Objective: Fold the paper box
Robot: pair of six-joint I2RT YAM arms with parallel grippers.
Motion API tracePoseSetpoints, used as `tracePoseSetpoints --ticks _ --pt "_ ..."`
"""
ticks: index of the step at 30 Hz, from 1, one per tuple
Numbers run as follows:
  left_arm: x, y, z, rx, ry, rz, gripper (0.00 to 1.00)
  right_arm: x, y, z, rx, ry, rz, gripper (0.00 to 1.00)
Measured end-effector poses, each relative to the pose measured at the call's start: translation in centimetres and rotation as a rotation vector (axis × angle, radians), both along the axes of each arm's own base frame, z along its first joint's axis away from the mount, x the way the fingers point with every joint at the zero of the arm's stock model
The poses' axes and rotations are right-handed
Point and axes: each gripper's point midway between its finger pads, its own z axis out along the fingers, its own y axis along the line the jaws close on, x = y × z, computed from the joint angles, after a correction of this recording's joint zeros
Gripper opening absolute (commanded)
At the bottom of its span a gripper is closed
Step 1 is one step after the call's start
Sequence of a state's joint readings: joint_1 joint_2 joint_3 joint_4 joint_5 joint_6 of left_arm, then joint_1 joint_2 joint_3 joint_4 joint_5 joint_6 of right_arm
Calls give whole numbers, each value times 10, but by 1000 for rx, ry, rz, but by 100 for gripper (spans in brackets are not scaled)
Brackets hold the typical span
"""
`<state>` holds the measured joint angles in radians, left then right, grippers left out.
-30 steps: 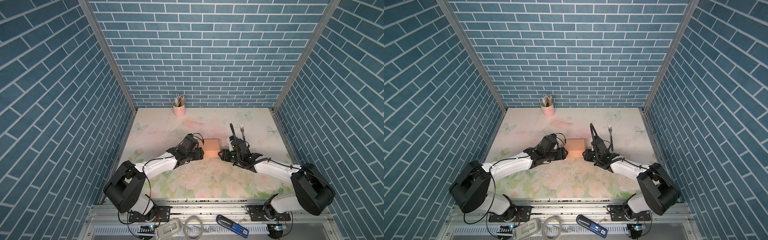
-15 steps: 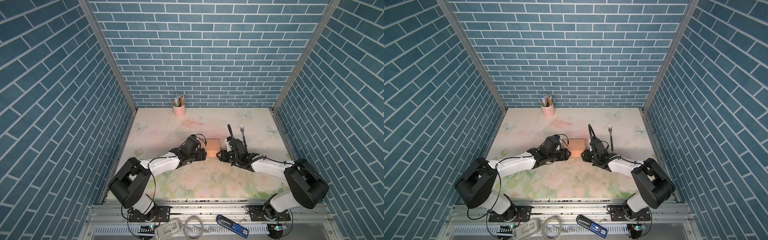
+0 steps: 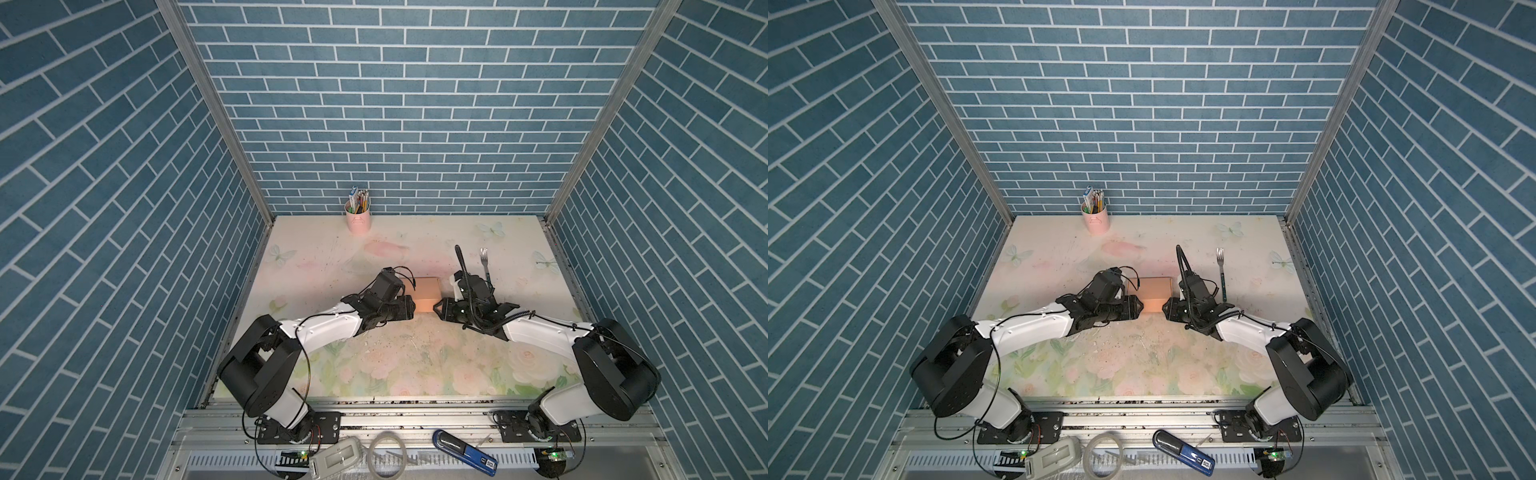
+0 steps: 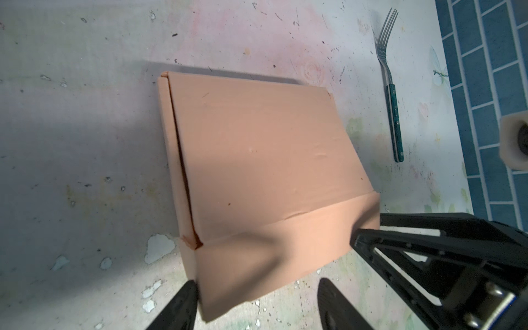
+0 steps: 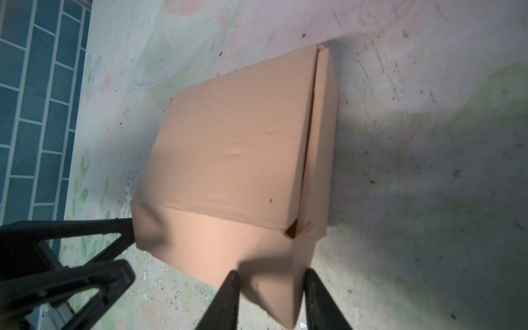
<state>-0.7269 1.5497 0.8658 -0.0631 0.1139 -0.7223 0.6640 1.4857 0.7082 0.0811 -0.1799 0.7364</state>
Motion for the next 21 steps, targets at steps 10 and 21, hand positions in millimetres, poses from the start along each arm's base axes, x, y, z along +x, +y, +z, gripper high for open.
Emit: tracePoseSetpoints --ticks 10,21 --pt "0 -2 8 11 23 3 68 3 2 9 -18 18 -2 42" --pt "-9 -5 -3 12 115 6 68 -5 -2 -4 -63 92 6 45"
